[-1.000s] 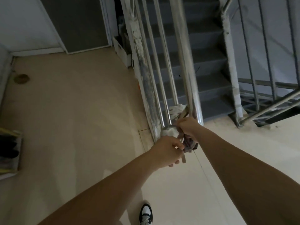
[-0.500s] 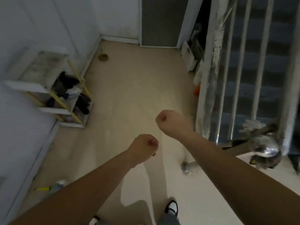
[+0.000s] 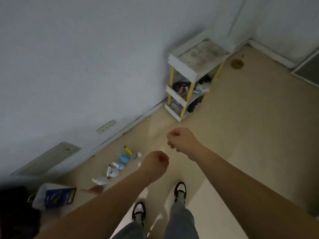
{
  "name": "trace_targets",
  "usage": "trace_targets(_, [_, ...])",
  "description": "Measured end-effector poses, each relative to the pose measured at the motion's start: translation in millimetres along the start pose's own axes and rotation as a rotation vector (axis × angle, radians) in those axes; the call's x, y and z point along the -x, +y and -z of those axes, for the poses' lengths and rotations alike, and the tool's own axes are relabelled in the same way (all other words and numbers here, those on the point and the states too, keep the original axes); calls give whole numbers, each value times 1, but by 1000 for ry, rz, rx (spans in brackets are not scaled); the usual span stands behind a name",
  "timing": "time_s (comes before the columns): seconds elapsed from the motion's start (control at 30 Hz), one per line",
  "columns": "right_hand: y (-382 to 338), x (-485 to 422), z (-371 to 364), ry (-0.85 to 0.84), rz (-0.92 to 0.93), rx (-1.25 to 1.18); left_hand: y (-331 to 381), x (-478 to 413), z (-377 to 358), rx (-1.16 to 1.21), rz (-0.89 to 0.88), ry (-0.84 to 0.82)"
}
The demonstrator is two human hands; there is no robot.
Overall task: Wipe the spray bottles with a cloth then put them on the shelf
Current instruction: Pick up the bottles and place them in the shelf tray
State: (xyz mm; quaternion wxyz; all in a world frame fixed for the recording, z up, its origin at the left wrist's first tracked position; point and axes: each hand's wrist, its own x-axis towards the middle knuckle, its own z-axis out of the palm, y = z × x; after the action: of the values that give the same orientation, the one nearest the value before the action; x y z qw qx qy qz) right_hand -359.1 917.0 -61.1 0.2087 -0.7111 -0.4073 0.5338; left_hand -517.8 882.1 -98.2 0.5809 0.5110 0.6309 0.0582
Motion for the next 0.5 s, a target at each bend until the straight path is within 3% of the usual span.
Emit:
trace_targets(0.27, [-8,-137,-138,-326,78,246,-108,-72,53,187,177,295])
trace_targets(0.5, [67,-234,-275,-438,84,346,-272,-149,93,273,360,436])
